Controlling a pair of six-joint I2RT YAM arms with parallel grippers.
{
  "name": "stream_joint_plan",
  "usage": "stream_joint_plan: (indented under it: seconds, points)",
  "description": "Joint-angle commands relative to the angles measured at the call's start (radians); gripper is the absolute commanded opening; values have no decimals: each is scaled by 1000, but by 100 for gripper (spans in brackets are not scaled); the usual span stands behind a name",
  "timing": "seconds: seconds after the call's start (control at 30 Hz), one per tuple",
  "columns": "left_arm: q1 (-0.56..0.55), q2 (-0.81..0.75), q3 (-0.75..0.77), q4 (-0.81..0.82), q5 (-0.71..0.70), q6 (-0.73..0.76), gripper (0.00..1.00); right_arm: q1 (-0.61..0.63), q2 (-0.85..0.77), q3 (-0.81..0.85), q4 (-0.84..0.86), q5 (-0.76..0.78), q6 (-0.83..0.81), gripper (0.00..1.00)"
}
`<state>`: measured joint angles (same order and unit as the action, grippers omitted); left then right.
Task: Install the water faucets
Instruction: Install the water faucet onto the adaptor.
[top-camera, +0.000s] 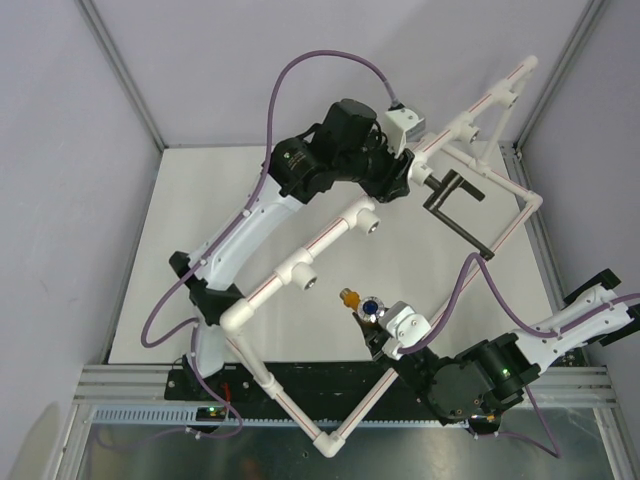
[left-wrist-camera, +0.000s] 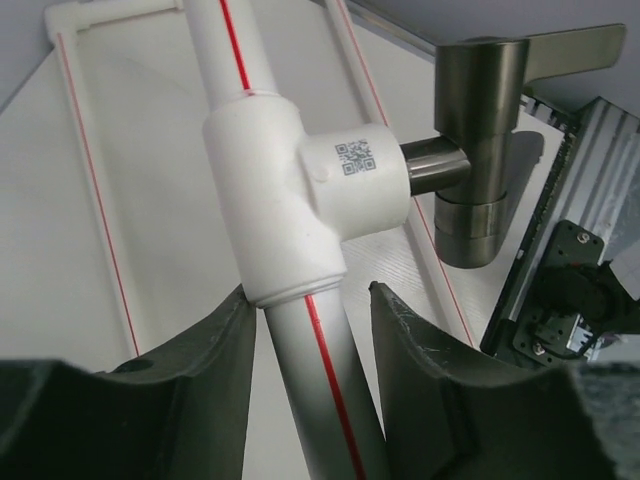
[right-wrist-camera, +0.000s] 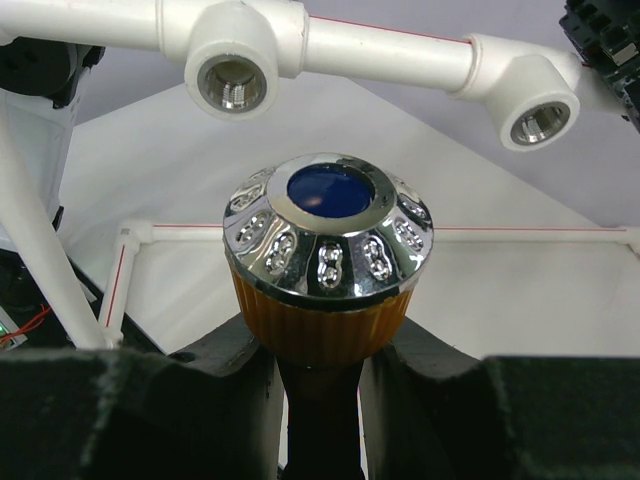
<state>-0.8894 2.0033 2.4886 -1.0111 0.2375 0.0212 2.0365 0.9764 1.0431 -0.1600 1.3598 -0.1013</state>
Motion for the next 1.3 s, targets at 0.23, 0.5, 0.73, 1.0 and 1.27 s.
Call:
stream_joint_plan:
  seconds: [0.23,0.5,0.73,1.0,1.27]
  points:
    - [-3,158,-103,-210,-139,-1,2,7,6,2,172,-55,-200,0]
    - [-11,162,-117,-205,-231,-13,0,-30,82,1,402,-124,-411,0]
    - [-13,170,-126,-206,-234,-14,0,-54,118,3,543,-142,-533,0]
    - [-11,185,-106,-206,-276,7,0,-100,120,14,487,-182,-484,0]
    - [-10,185,-106,-206,-268,13,0,-134,118,18,412,-213,-416,0]
